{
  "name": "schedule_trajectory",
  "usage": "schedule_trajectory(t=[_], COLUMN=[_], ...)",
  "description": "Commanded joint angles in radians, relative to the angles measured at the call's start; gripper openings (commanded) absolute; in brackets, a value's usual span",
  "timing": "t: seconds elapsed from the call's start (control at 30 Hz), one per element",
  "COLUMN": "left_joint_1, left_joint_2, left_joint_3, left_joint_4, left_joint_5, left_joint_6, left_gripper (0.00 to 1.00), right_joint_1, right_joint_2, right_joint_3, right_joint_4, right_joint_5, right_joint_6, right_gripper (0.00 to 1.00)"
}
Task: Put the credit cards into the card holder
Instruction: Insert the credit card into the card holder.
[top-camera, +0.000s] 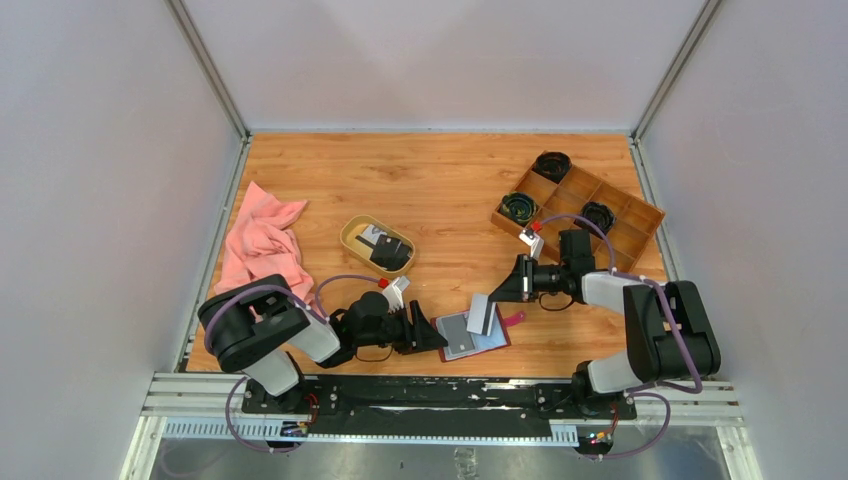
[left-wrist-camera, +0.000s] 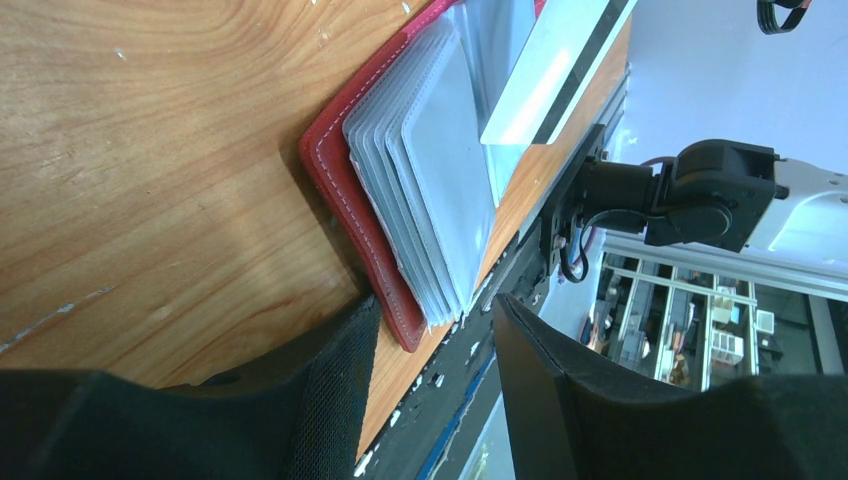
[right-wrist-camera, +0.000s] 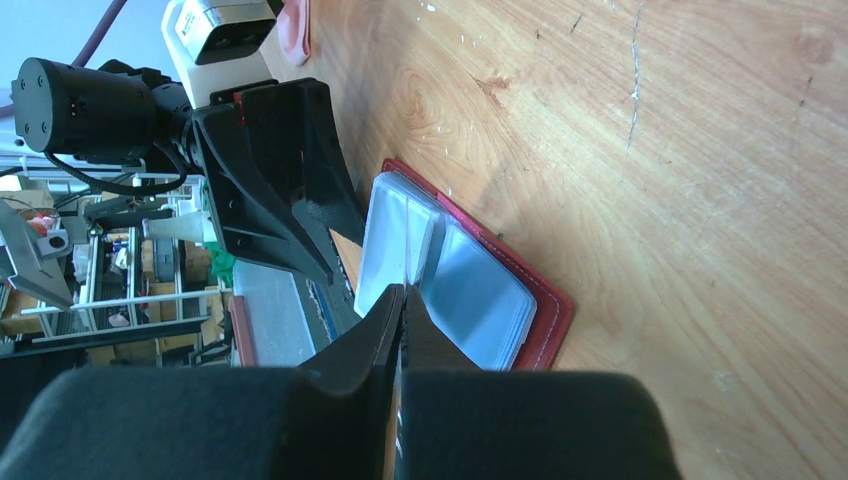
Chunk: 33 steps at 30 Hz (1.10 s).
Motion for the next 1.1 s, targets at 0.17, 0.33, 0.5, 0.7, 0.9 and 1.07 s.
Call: schedule_trajectory(t=[0.17, 0.33, 0.5, 0.7, 0.9, 1.07], left_joint_1=[-0.011, -0.011, -0.011, -0.011, -0.011, -0.011], left_joint_2=[0.064, 0.067, 0.068, 0.072, 0.074, 0.077], left_joint_3=[-0.050, -0.050, -0.051, -0.050, -0.049, -0.048], left_joint_4=[-0.255, -0.252, -0.249, -0.248, -0.246, -0.242], left_joint_5=[-0.066, -0.067, -0.066, -0.063, -0.063, -0.061], left_joint_6=[0.057, 0.057, 0.054, 0.054, 0.055, 0.055], left_gripper=[0.54, 0.54, 0.54, 0.54, 0.54, 0.54], right_joint_1=[-0.014, -0.014, -0.014, -0.016, -0.015, -0.022], right_joint_2=[0.004, 0.007, 0.001, -0.008, -0.013, -0.021], right_joint_3=[0.012, 0.011, 0.013, 0.016, 0.018, 0.017], right_joint_4=[-0.027, -0.032, -0.040, -0.047, -0.053, -0.056], right_joint_5=[-0.009, -0.012, -0.009, -0.004, 0.000, 0.002], right_joint_6=[-0.033, -0.037, -0.045, -0.048, -0.053, -0.054], right_gripper=[0.00, 0.00, 0.00, 0.00, 0.00, 0.00])
